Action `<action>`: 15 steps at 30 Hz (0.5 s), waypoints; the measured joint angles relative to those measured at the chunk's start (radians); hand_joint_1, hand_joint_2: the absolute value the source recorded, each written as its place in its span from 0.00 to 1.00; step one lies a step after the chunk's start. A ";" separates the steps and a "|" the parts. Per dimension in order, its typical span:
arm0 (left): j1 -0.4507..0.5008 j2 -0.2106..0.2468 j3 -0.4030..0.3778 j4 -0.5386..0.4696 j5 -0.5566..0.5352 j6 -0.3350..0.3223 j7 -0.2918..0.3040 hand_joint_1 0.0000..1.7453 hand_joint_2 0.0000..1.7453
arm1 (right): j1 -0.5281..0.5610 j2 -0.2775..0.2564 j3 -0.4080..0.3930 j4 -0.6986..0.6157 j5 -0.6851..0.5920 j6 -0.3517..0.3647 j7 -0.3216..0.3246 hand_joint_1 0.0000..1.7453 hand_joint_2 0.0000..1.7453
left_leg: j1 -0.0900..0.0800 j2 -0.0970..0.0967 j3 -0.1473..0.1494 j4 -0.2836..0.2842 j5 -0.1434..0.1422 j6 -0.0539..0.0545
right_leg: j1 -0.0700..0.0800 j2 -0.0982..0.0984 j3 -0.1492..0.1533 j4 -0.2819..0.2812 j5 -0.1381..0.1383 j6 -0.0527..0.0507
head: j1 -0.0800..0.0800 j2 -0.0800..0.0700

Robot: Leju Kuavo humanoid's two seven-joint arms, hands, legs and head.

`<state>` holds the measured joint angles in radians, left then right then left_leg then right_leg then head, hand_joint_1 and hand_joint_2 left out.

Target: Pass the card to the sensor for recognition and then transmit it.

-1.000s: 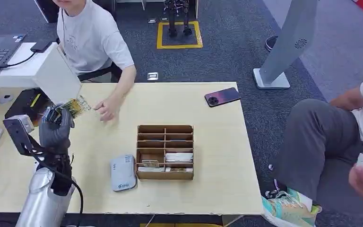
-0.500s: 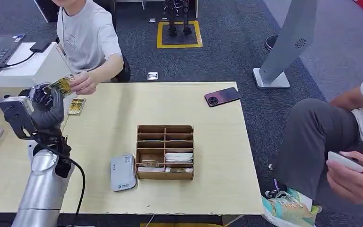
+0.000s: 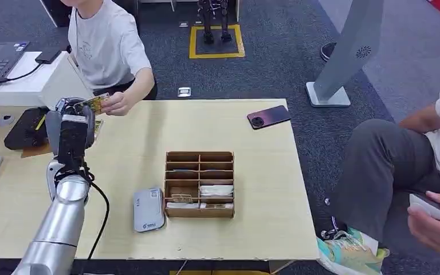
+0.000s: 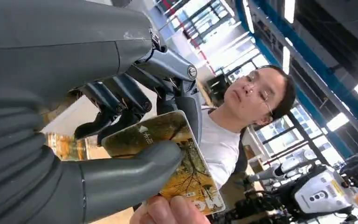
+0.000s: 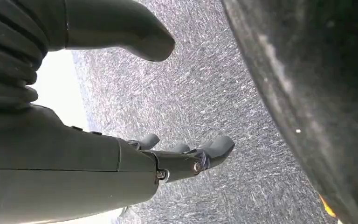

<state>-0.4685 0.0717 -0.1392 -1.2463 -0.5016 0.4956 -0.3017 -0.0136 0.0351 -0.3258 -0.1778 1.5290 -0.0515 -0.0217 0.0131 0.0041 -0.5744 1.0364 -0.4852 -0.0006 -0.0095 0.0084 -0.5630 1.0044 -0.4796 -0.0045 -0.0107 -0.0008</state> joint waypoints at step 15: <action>0.000 -0.002 0.007 0.042 0.095 -0.086 0.009 0.00 1.00 | 0.003 0.000 0.000 0.000 -0.012 -0.001 0.001 0.00 1.00 | 0.000 0.000 0.000 0.000 0.000 0.000 | 0.000 0.000 0.000 0.000 0.000 0.000 | 0.000 0.000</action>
<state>-0.4680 0.0698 -0.1324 -1.2047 -0.4066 0.4093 -0.2930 -0.0109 0.0351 -0.3254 -0.1778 1.5171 -0.0523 -0.0210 0.0132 0.0041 -0.5749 1.0364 -0.4851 -0.0005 -0.0095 0.0083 -0.5629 1.0044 -0.4795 -0.0042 -0.0107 -0.0008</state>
